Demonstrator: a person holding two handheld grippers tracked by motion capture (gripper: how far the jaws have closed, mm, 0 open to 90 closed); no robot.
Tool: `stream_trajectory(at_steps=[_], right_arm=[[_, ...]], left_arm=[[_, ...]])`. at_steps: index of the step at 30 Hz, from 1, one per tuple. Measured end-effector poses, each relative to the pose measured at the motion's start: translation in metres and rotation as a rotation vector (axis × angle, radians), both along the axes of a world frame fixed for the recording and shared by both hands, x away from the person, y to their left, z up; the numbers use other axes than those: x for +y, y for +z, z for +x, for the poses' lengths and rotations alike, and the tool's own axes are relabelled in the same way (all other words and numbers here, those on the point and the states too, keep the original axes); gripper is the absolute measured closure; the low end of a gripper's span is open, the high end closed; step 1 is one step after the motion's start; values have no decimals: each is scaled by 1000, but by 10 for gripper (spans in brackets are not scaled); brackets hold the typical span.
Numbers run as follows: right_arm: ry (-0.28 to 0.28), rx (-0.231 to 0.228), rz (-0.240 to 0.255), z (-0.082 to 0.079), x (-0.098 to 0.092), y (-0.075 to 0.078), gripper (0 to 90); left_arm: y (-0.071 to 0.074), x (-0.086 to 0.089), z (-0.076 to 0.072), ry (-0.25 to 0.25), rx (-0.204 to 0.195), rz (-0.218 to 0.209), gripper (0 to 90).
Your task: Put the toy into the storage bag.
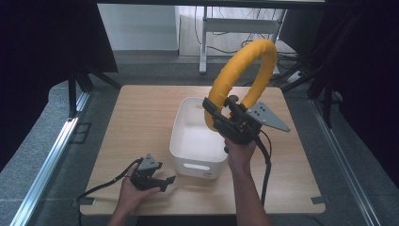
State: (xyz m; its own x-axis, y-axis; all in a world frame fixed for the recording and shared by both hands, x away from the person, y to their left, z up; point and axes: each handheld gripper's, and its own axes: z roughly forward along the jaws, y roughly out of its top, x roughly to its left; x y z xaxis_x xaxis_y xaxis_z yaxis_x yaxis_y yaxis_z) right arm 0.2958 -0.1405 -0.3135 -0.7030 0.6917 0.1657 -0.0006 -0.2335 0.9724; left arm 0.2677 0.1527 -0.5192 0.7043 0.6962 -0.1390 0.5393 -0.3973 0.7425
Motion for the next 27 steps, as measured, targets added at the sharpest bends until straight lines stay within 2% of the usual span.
stream_trajectory(at_steps=[4,16,23,27], right_arm=[[15,-2,-1,3,9,0,499],[40,32,6,9,33,-9,498],[45,31,-5,7,45,-19,498],[55,48,-1,6,51,-26,497]], left_arm=[[0,0,0,2,-2,4,228],[1,1,0,9,-4,-1,225],[-1,0,0,6,-2,4,225],[-1,-1,0,10,-1,-1,225]])
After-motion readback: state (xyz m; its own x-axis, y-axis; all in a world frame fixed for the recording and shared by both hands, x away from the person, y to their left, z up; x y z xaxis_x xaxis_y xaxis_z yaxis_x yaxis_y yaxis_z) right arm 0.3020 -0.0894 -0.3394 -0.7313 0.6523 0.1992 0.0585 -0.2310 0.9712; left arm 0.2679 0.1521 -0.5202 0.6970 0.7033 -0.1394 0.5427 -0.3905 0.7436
